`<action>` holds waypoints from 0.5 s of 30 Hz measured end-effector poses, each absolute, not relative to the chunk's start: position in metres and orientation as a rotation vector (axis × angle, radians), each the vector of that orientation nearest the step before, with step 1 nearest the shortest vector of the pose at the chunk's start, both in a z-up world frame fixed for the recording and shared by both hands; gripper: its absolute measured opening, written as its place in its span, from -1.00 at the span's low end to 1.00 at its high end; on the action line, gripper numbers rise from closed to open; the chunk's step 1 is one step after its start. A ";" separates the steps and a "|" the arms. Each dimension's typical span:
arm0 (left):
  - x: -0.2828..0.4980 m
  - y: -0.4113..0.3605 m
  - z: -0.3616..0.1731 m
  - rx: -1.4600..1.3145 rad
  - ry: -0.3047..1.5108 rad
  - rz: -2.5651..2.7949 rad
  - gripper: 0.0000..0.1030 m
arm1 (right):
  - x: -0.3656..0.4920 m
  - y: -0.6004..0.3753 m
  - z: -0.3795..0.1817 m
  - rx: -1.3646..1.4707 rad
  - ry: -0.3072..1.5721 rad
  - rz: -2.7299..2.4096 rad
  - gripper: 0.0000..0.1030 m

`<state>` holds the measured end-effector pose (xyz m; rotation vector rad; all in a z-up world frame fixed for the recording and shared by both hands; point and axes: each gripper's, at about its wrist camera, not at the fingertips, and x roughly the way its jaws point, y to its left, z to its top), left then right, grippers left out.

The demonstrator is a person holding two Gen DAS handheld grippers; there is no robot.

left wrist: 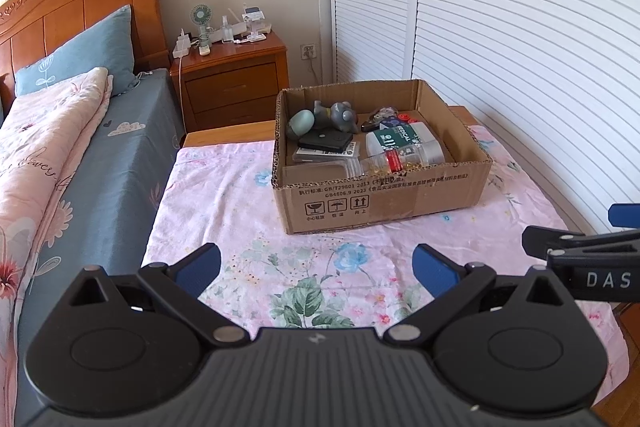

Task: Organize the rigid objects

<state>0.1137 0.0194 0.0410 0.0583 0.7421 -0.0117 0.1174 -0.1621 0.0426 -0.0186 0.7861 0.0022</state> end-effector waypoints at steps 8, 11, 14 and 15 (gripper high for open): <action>0.114 0.020 0.041 0.058 0.744 -0.016 0.97 | 0.117 -0.162 0.042 -0.020 0.784 0.004 1.00; 0.114 0.019 0.040 0.057 0.746 -0.015 0.97 | 0.117 -0.162 0.041 -0.020 0.786 0.004 1.00; 0.114 0.019 0.040 0.057 0.746 -0.015 0.97 | 0.116 -0.162 0.041 -0.019 0.784 0.005 1.00; 0.114 0.019 0.040 0.057 0.746 -0.015 0.97 | 0.116 -0.162 0.041 -0.019 0.784 0.004 1.00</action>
